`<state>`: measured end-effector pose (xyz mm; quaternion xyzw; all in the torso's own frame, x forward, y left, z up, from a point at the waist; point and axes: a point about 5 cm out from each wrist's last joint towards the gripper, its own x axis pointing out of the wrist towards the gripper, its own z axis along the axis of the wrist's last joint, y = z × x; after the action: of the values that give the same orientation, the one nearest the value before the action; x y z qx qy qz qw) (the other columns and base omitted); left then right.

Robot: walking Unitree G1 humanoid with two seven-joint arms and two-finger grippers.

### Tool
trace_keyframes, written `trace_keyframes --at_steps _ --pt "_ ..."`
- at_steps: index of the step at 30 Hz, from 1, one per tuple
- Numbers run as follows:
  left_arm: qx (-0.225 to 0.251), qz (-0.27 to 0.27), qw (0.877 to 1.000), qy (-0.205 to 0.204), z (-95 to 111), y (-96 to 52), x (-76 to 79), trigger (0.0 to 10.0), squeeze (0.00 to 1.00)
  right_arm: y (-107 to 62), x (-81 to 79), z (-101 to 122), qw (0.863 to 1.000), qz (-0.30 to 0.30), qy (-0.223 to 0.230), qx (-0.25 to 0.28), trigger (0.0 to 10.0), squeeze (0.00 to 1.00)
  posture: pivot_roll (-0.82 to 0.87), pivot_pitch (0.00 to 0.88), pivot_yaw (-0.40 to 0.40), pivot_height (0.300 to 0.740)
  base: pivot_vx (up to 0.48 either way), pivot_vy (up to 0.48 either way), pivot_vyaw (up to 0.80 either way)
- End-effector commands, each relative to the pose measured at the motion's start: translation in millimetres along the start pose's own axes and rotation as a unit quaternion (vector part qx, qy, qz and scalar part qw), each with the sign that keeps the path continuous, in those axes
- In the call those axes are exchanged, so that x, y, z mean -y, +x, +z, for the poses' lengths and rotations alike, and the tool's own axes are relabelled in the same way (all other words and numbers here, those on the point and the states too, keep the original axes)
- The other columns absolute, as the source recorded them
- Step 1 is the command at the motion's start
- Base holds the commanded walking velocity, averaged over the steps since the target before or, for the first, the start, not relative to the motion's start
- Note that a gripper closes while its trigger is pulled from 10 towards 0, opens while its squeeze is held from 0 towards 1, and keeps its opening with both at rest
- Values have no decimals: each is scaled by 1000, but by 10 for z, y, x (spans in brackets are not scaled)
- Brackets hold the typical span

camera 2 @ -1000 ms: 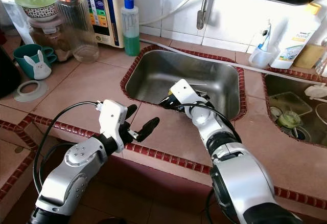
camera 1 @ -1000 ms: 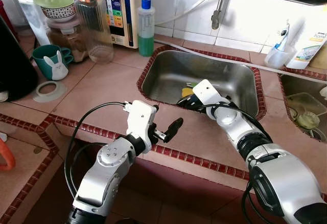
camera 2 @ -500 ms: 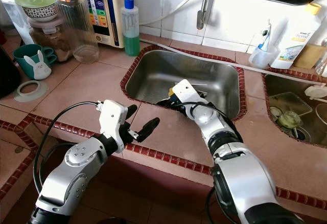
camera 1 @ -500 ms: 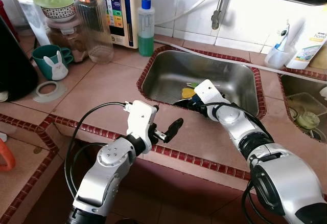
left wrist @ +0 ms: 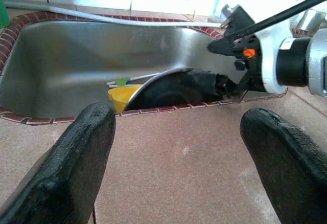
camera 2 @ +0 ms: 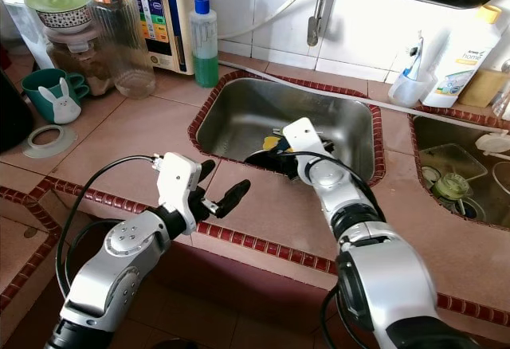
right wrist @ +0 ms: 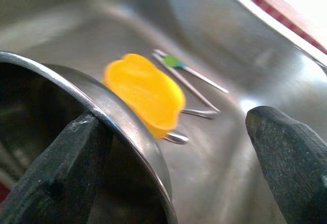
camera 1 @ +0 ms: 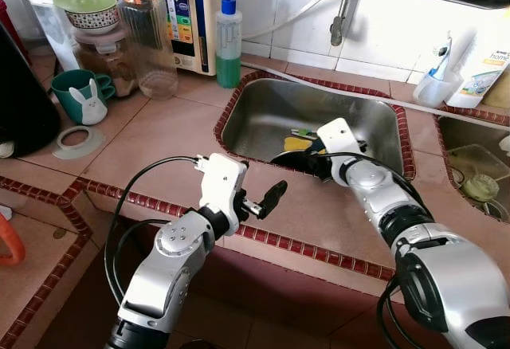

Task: Kitchen organization

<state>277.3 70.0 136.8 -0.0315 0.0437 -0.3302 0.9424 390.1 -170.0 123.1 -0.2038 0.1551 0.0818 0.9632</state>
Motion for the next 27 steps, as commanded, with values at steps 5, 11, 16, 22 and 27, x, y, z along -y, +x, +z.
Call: trace_keyframes --at_steps 5,11,16,22,27 --pt "7 7 1000 7 27 52 1 10000 0 -40 286 165 993 -62 74 69 10000 1000 227 12 -54 740 0 0 0" --pt "9 10 1000 6 22 77 -4 10000 0 -78 414 294 983 -71 116 123 10000 1000 216 3 -56 740 0 0 0" --pt "13 10 1000 4 24 125 10 10000 0 -131 584 416 972 -93 141 166 10000 1000 198 0 -55 740 0 0 0" --pt "15 7 1000 3 20 139 27 10000 0 -142 629 395 972 -95 144 163 10000 1000 194 0 -58 740 0 0 0" --pt "19 11 1000 1 13 146 21 10000 0 -119 533 280 976 -79 143 141 10000 1000 192 0 -65 740 0 0 0"
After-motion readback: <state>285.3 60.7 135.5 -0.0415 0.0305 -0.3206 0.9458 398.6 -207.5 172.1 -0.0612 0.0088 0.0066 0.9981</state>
